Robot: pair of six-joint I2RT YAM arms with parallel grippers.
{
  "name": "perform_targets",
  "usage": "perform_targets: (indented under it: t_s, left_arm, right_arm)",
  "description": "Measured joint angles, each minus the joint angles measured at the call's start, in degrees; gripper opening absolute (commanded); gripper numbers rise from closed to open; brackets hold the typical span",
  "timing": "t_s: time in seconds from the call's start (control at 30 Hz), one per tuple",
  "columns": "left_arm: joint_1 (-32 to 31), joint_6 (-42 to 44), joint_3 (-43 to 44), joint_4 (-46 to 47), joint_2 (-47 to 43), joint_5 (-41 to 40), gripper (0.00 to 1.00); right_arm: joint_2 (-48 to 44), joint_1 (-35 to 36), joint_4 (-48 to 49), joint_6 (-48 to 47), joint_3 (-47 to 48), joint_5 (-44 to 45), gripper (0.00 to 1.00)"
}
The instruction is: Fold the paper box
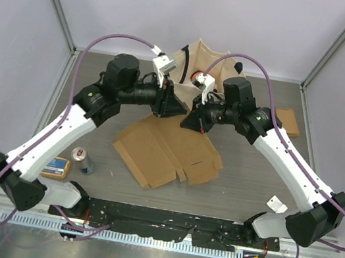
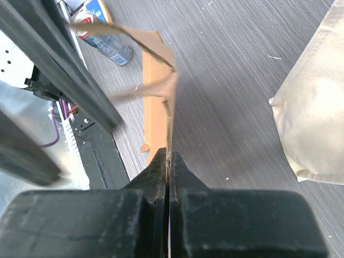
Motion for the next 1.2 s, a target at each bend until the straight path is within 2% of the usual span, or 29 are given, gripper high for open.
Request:
perform_targets:
  t_s: [0.03,0.07,0.13,0.27,0.43,0.63,0.77,0.9,0.97,1.07,1.13,1.2]
  left_arm:
    - [-0.04,0.0,-0.28,-0.37,-1.44,-1.81,0.42]
    - [-0.02,0.2,-0.9,-0.61,-3.54,-4.31,0.41]
    - [0.44,0.61,-2.8,-1.05,-9.18,-10.6,0.34]
    - [2.84,0.44,-7.82,-2.78,-20.87,-22.14,0.31]
    - [9.33,-2.34,-15.21,-3.93,-26.6,-27.71,0.3]
    - [12.46,-4.46,-22.95,-4.76,-19.15,-27.28,0.24]
    - [12.52,-7.26,-24.48,-2.73,-16.85,-22.62,0.12]
    - [12.15,-11.78,-26.36,0.98,-17.11,-17.16,0.11]
    - [11.63,-13.73,-29.86,4.42,-18.4,-16.79,0.12]
    - [10.91,-16.59,-35.36,7.3,-20.61,-16.7,0.19]
    - [10.27,-18.18,-38.27,7.69,-21.03,-15.98,0.29]
    - [9.94,-19.21,-41.09,8.61,-21.49,-16.02,0.34]
  right_arm:
    - [-0.02,-0.11,0.26,0.15,-0.2,0.0,0.01]
    - [-0.13,-0.31,0.39,0.26,-0.57,-0.11,0.01]
    - [-0.85,-0.74,0.42,0.44,-1.57,-0.57,0.01]
    - [-3.13,-1.51,0.48,1.46,-2.82,-2.38,0.01]
    - [-5.86,-2.05,1.33,2.16,-3.02,-5.25,0.01]
    - [-5.75,-2.21,1.16,2.16,-2.86,-6.73,0.01]
    - [-4.79,-2.29,-0.15,2.14,-1.33,-6.21,0.01]
    - [-3.08,-2.29,-2.27,1.95,1.66,-4.04,0.01]
    - [-1.18,-2.29,-4.74,1.2,3.98,-2.73,0.01]
    - [1.53,-1.33,-9.2,-0.98,5.7,0.46,0.01]
    - [3.65,0.61,-11.58,-3.43,7.21,6.1,0.01]
    - [5.55,3.61,-13.51,-6.25,8.68,12.92,0.01]
